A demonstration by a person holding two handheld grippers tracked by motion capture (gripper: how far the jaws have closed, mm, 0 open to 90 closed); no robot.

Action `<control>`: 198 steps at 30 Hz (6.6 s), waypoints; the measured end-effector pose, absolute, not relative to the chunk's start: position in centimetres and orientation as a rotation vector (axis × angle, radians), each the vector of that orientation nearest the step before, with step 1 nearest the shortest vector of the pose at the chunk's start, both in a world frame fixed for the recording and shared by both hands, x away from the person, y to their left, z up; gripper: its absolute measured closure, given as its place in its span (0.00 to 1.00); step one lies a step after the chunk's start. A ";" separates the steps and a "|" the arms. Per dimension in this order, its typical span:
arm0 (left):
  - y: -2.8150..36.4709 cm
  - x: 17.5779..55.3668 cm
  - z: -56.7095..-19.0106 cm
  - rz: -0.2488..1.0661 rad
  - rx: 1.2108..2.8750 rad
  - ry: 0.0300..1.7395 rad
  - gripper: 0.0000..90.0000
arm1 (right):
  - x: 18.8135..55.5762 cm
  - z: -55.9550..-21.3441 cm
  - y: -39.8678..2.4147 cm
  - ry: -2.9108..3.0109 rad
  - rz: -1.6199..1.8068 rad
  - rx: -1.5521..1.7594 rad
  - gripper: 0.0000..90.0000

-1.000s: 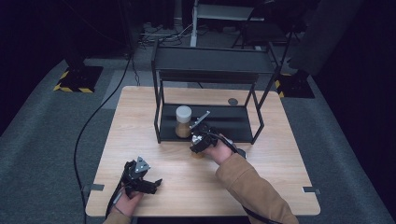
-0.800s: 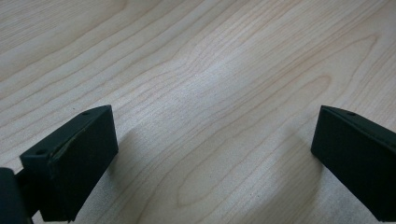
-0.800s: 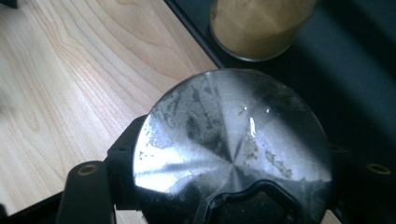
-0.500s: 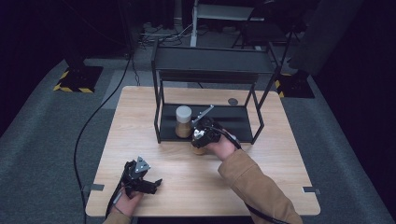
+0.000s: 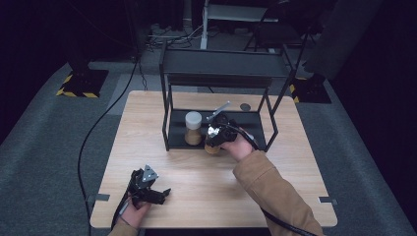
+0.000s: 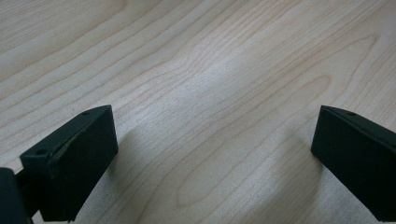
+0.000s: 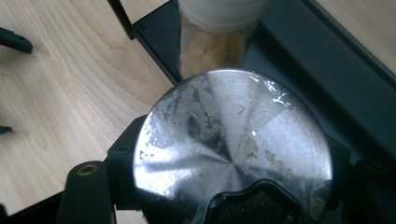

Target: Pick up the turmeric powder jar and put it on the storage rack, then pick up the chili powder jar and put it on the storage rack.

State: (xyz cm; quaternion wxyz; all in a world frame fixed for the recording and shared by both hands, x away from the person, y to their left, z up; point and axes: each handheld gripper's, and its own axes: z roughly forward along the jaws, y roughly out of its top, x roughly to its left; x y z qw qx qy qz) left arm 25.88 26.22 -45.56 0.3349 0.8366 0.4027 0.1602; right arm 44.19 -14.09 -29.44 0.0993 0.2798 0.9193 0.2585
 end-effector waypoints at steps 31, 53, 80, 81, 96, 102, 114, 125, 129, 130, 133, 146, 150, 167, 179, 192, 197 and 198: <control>26.3 25.9 -45.6 0.415 2.183 1.044 0.00 | 48.1 -31.5 -14.1 2.658 0.742 0.942 0.35; 26.3 25.9 -45.6 0.413 2.186 1.040 0.00 | 49.8 -33.6 -13.8 2.669 0.722 1.028 0.34; 26.3 25.9 -45.6 0.413 2.187 1.036 0.00 | 43.4 -28.6 -18.6 2.503 0.967 0.942 0.05; 26.3 25.9 -45.5 0.413 2.191 1.034 0.00 | 43.1 -28.4 -18.8 2.502 0.968 0.933 0.05; 26.3 26.0 -45.5 0.408 2.190 1.034 0.00 | 37.9 -27.0 -22.4 2.498 0.995 0.833 0.05; 26.3 26.0 -45.5 0.408 2.191 1.032 0.00 | 36.4 -26.9 -23.6 2.485 1.006 0.824 0.05; 26.3 26.1 -45.6 0.408 2.193 1.025 0.00 | 33.6 -27.1 -25.3 2.464 1.007 0.799 0.05; 26.3 26.2 -45.6 0.409 2.191 1.027 0.00 | 32.0 -27.9 -27.3 2.447 1.008 0.834 0.02; 26.3 26.2 -45.6 0.409 2.191 1.028 0.00 | 31.8 -28.4 -27.9 2.443 1.009 0.858 0.00; 26.3 26.1 -45.6 0.409 2.191 1.028 0.00 | 31.8 -28.5 -28.1 2.442 1.009 0.866 0.00; 26.3 26.2 -45.6 0.410 2.191 1.029 0.00 | 31.8 -28.9 -28.5 2.446 1.007 0.883 0.00; 26.3 26.2 -45.6 0.410 2.188 1.032 0.00 | 31.7 -31.2 -30.2 2.454 1.001 0.959 0.00; 26.3 26.2 -45.6 0.411 2.188 1.032 0.00 | 31.9 -32.1 -30.5 2.455 0.990 0.983 0.00; 26.2 26.1 -45.6 0.414 2.188 1.035 0.00 | 33.0 -34.9 -30.1 2.513 0.958 0.984 0.00; 26.2 26.1 -45.6 0.413 2.188 1.034 0.00 | 33.6 -36.0 -29.2 2.570 0.942 0.965 0.00; 26.2 26.1 -45.6 0.413 2.188 1.035 0.00 | 34.5 -37.3 -28.4 2.617 0.895 0.969 0.05; 26.2 26.1 -45.6 0.413 2.188 1.035 0.00 | 34.8 -37.7 -28.2 2.634 0.879 0.964 0.11; 26.2 26.1 -45.6 0.413 2.188 1.035 0.00 | 34.9 -37.8 -28.1 2.637 0.876 0.964 0.12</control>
